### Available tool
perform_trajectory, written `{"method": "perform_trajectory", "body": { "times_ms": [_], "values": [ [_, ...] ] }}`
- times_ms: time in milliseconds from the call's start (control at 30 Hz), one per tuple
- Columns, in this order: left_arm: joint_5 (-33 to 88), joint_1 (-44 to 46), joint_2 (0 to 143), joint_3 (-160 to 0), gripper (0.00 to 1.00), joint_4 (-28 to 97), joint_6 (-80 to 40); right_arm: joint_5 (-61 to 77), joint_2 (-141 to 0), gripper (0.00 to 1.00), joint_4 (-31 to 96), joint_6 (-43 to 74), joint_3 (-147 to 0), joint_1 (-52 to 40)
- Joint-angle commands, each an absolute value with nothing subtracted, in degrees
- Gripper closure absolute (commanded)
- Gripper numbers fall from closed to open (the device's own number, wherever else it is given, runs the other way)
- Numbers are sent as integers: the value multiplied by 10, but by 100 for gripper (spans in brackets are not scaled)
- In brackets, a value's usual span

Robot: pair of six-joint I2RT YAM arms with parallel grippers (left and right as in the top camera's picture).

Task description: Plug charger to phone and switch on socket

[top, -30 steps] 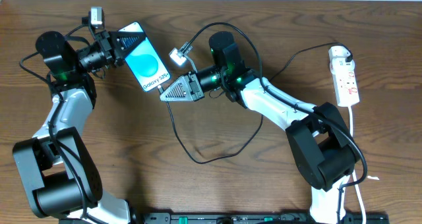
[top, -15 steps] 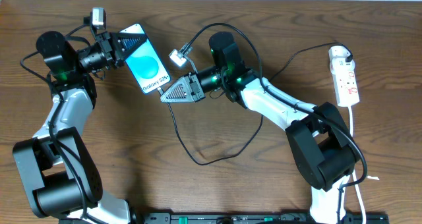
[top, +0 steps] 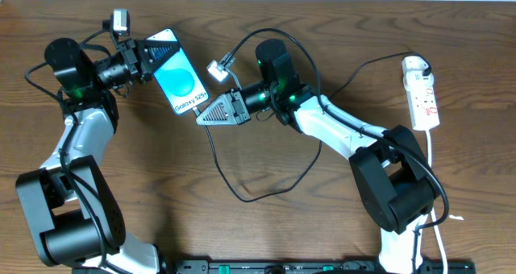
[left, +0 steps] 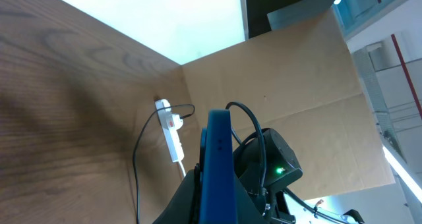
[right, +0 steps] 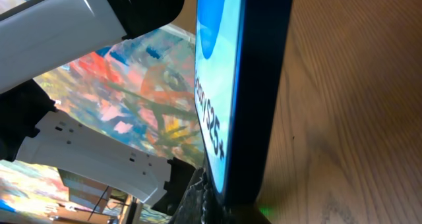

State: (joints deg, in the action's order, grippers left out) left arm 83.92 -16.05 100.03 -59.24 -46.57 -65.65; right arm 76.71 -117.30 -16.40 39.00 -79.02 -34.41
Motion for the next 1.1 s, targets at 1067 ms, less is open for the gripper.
{"method": "perform_trajectory", "body": {
  "times_ms": [1067],
  "values": [
    [900, -150, 1001, -592, 93, -468, -647, 672, -1177, 99, -204, 432, -795, -334]
  ]
}}
